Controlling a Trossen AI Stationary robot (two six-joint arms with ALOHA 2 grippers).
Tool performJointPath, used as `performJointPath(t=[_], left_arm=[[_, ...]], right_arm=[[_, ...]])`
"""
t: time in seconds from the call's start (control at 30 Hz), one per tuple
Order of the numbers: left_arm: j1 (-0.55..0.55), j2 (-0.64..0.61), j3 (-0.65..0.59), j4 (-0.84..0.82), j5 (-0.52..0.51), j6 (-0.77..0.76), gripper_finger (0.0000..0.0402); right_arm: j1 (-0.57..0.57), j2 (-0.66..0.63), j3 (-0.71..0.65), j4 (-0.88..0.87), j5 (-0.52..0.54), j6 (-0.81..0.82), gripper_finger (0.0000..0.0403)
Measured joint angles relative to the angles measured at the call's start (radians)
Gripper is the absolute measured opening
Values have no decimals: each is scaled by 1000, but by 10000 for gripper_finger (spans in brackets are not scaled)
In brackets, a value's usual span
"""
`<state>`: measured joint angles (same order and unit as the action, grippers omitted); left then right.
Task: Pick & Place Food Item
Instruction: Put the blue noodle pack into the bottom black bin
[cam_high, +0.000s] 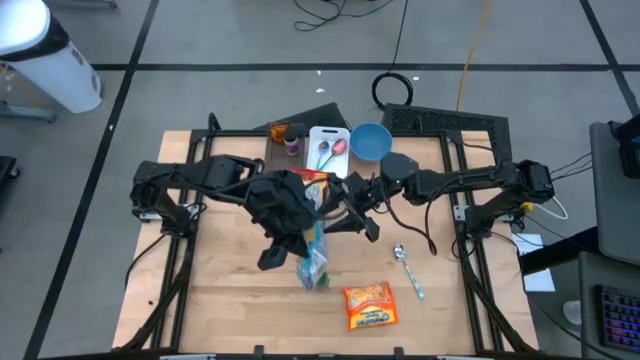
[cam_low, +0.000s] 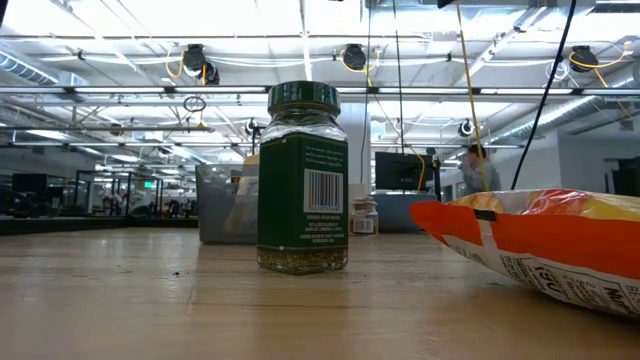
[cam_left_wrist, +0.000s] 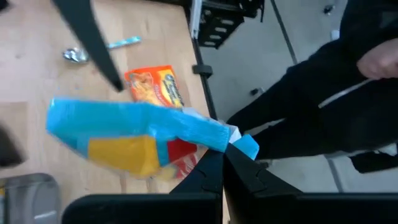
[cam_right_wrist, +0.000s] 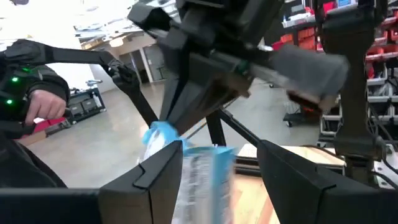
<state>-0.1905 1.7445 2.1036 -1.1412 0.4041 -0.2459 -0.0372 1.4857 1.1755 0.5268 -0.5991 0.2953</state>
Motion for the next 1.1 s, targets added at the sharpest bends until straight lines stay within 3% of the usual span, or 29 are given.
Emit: performJointPath(t=[1.1], left_arm=[[-5,14,0,35,-20,13,0]], right_arm=[[6,0,0,-1,-57,86,196]])
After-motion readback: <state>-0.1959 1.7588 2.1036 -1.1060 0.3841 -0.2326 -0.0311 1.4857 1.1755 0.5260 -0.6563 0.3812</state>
